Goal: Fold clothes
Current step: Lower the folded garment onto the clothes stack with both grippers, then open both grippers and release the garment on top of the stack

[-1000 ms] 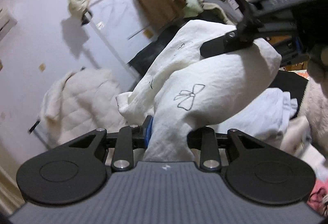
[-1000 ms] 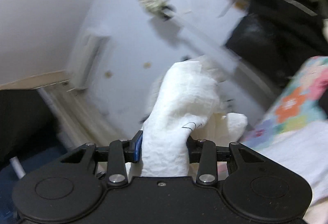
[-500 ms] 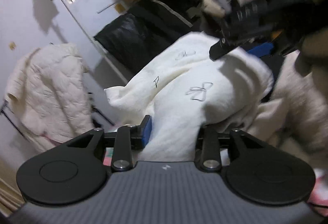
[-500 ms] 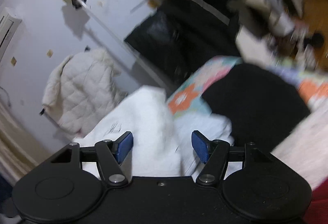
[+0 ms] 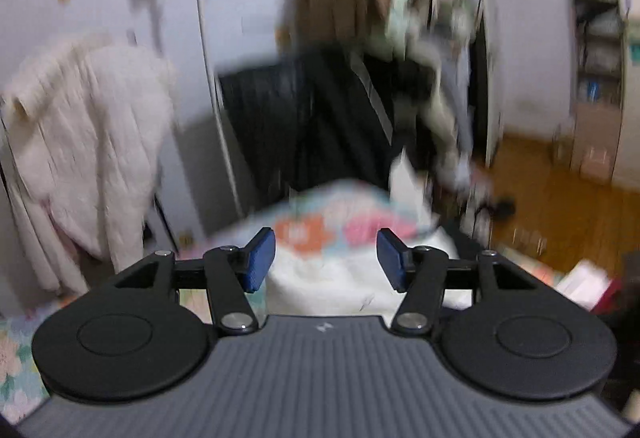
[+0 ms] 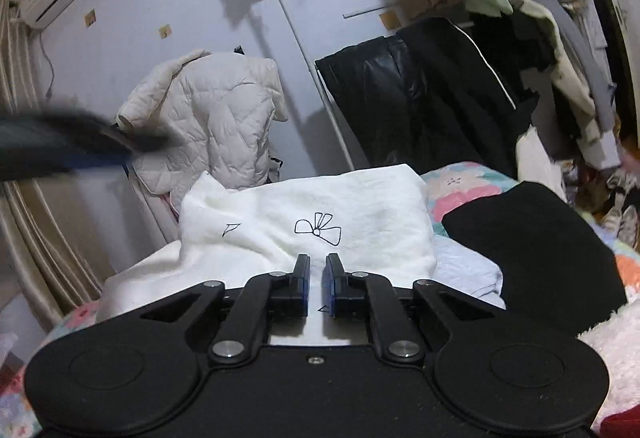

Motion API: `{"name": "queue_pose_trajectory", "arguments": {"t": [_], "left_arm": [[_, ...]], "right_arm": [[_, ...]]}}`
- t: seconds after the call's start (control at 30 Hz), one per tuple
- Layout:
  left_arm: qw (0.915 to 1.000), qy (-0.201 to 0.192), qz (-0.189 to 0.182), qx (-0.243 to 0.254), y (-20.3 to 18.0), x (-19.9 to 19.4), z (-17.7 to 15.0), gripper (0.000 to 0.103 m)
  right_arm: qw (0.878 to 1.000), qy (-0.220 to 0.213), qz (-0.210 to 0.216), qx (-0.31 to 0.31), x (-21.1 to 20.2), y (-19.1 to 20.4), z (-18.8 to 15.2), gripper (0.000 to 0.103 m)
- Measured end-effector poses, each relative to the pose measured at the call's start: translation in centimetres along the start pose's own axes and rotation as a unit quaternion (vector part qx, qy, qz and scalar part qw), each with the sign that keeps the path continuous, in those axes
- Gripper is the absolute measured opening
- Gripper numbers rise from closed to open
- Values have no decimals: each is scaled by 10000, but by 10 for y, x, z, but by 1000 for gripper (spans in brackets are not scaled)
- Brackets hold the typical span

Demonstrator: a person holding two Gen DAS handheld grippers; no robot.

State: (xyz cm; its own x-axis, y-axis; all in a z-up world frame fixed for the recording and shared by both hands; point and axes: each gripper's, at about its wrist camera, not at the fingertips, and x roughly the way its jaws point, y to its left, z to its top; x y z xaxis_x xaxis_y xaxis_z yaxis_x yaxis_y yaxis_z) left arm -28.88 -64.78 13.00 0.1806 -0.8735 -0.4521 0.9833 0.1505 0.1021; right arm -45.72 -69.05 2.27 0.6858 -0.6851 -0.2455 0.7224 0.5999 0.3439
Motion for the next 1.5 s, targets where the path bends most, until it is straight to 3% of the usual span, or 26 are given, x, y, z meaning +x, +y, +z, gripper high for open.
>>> {"name": "queue_pose_trajectory", "arguments": {"t": [0.03, 0.1, 0.23, 0.37, 0.5, 0.53, 0.67, 0.73, 0.93, 1.03, 1.1, 1.23, 1.33, 1.4, 1.5], "left_arm": [[9992, 370, 127, -50, 4, 23, -6, 44], [9956, 872, 295, -186, 11, 59, -28, 43], [9944, 762, 575, -462, 23, 83, -55, 45], [9931, 787, 746, -435, 33, 95, -58, 47], [9959, 534, 598, -414, 36, 71, -48, 46], [9966, 455, 548, -414, 37, 63, -45, 45], [9986, 169, 386, -329, 32, 33, -42, 49], [9986, 209, 426, -227, 26, 32, -50, 49], [9930, 397, 368, -1049, 43, 57, -78, 51], [9927, 387, 419, -1067, 47, 41, -73, 51], [9929, 349, 386, -1073, 48, 18, -69, 52], [9940, 52, 433, -1006, 45, -45, -64, 74], [9893, -503, 867, -1059, 37, -95, -68, 103], [9846, -832, 1159, -1012, 30, -119, -72, 103], [9834, -791, 1303, -986, 21, -138, -76, 103]], "right_arm": [[10000, 21, -8, -12, -1, -2, 1, 16], [9999, 132, -15, -11, -6, -11, -2, 22], [9989, 408, 134, 171, -9, -18, -8, 24], [9985, 535, 24, -124, -5, -3, -11, 24], [9979, 396, -161, -477, -17, 12, -11, 29], [9979, 349, -199, -510, -20, 13, -10, 35], [9988, 344, -252, -251, -20, 1, -13, 38], [9991, 395, -168, -58, -17, -6, -15, 38], [9978, 607, -236, -146, 1, -4, -24, 38], [9981, 577, -171, -142, -7, 3, -20, 39], [9976, 621, -256, -156, -21, 9, -15, 46], [9923, 861, -861, -223, -48, 21, -7, 85], [9879, 999, -1168, -205, -65, 28, -5, 88], [9881, 988, -1156, -234, -74, 34, -5, 88], [9862, 1040, -1230, -375, -84, 45, -7, 88]]}}
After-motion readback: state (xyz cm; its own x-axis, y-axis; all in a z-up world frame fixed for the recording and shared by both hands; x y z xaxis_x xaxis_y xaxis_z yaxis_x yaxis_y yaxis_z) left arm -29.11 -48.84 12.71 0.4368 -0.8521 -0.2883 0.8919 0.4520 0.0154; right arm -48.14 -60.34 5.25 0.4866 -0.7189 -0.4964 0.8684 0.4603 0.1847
